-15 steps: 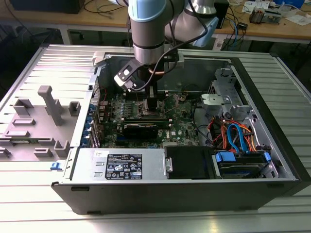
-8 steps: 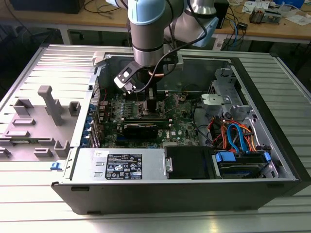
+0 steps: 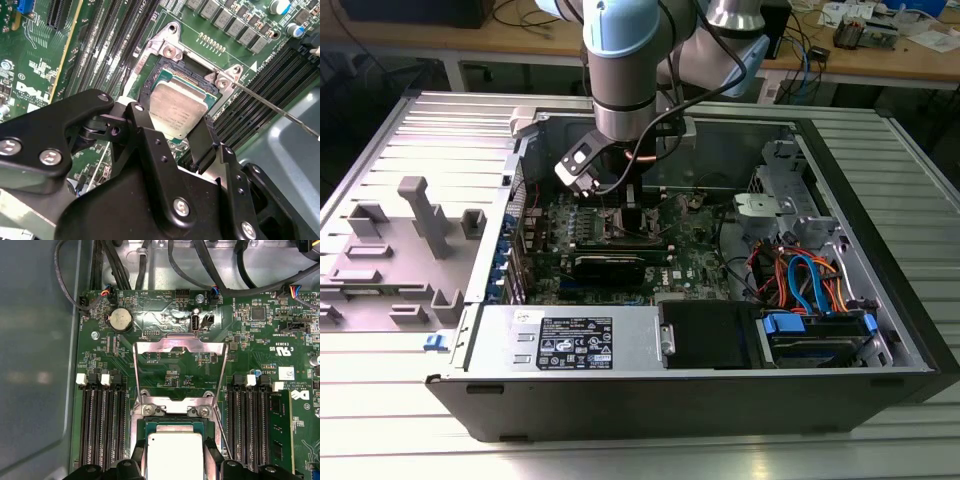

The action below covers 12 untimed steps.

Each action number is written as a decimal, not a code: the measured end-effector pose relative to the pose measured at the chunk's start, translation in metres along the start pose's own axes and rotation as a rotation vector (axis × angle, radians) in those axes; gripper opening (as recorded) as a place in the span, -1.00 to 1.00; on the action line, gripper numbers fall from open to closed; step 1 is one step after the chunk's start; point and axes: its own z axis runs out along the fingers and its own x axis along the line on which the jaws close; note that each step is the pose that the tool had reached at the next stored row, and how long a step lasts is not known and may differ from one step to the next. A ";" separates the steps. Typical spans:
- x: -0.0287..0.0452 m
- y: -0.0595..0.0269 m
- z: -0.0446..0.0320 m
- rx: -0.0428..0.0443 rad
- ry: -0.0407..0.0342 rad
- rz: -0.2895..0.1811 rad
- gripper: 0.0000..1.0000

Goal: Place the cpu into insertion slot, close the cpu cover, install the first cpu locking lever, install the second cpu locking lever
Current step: 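Place the cpu into insertion slot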

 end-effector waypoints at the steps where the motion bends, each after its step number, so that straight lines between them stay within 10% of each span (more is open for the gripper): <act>1: 0.0000 0.0000 0.0000 -0.0001 0.0000 0.000 0.09; 12: -0.0006 0.0000 0.0002 0.0000 -0.0006 0.003 0.09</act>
